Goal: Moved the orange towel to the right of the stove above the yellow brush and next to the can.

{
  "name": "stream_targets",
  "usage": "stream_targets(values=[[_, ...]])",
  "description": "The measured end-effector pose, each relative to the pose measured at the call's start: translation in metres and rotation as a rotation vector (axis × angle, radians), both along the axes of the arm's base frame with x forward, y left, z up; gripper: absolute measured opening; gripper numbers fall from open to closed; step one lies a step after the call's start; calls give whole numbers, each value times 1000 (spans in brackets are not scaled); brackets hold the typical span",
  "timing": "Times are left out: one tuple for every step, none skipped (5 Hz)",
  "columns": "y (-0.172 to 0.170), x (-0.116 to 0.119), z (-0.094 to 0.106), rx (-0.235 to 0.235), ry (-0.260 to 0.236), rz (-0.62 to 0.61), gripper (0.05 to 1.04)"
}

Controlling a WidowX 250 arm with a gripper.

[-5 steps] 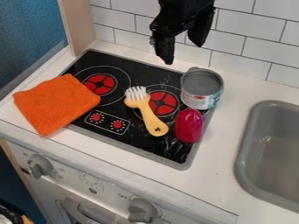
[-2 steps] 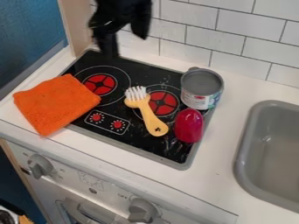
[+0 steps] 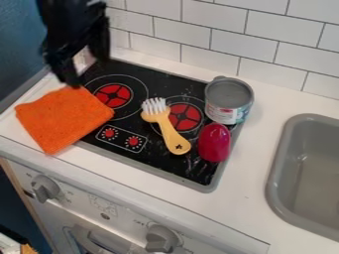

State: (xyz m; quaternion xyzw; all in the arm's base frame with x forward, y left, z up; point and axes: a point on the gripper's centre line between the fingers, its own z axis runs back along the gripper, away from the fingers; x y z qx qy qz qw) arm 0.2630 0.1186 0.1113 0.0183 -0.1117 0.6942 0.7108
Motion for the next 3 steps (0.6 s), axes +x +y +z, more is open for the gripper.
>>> stream_targets(values=[[24, -13, -24, -16, 49, 52, 999], [38, -19, -45, -23, 96, 59, 999], [48, -25, -63, -41, 128, 75, 999]])
